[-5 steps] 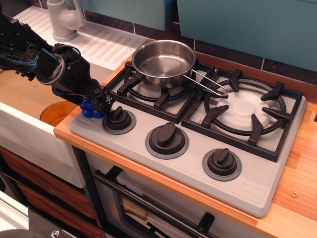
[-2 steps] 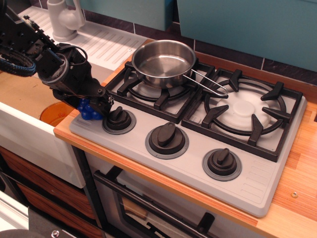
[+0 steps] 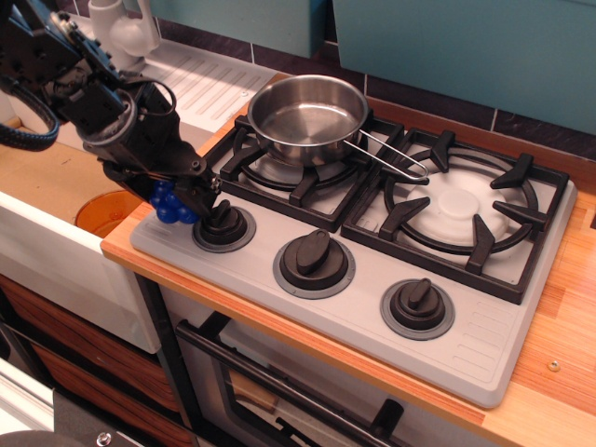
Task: Put pan on stove and put blueberry in pan
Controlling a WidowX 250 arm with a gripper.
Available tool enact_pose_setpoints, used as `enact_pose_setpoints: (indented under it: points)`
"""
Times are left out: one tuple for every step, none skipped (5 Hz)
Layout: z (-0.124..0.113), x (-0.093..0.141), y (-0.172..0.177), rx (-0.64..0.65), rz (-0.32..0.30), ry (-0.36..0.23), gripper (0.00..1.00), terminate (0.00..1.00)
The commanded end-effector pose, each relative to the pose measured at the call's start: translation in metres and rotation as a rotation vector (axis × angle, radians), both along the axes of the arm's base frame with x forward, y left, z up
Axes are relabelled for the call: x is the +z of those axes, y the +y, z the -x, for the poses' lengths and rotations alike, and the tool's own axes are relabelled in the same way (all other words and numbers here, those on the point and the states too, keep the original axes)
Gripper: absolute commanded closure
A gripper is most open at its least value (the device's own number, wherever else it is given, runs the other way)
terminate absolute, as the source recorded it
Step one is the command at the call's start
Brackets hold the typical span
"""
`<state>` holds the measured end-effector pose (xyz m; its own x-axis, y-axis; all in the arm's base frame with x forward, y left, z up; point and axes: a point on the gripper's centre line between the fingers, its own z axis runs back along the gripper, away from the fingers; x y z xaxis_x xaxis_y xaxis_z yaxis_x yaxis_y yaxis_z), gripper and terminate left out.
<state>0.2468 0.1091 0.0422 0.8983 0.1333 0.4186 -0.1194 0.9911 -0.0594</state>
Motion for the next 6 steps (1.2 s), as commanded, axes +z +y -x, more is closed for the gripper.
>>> enact_pose_setpoints:
  points:
    - [-0.017,0.065,0.003,-0.004,-0.067,-0.015,1.0,0.0]
    - [-0.039,0.087,-0.006,-0.005,-0.091,0.007,1.0,0.0]
    - [-0.063,0.092,-0.015,-0.013,-0.09,-0.001,1.0,0.0]
    - [-0.081,0.09,-0.023,-0.02,-0.078,-0.002,1.0,0.0]
    - [-0.099,0.08,-0.033,-0.03,-0.054,-0.01,1.0,0.0]
    - [-0.111,0.071,-0.04,-0.027,-0.049,-0.036,1.0,0.0]
